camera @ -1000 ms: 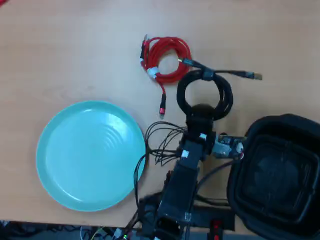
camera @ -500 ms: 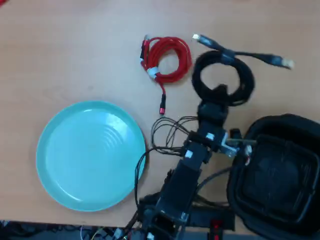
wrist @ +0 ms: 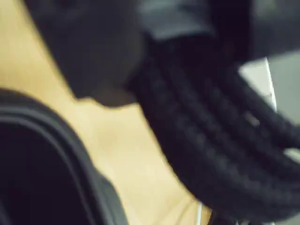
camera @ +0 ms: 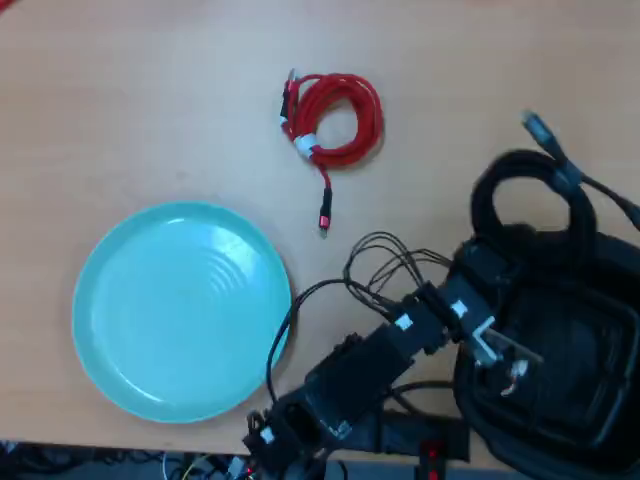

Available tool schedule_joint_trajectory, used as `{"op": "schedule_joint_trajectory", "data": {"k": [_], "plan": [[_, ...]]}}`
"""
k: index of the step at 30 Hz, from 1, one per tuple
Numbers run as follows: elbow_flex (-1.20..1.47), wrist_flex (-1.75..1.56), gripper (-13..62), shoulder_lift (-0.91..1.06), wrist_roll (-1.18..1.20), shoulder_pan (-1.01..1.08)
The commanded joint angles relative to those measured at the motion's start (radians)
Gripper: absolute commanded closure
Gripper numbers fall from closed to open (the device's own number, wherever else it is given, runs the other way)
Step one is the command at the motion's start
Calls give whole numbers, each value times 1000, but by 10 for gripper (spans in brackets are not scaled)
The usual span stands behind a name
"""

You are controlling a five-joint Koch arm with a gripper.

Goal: Put a black charging cable in a black bowl and put a red charging cable in a green bowl

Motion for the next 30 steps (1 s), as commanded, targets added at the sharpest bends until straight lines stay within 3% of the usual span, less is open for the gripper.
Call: {"op": "schedule_joint_trajectory", "data": {"k": [1,12,26,30], "plan": [[-506,-209,555,109,-3,83],[-324,120,555,110,-8,494],[-121,187,550,114,2,509],[-129,337,514,114,2,511]]}}
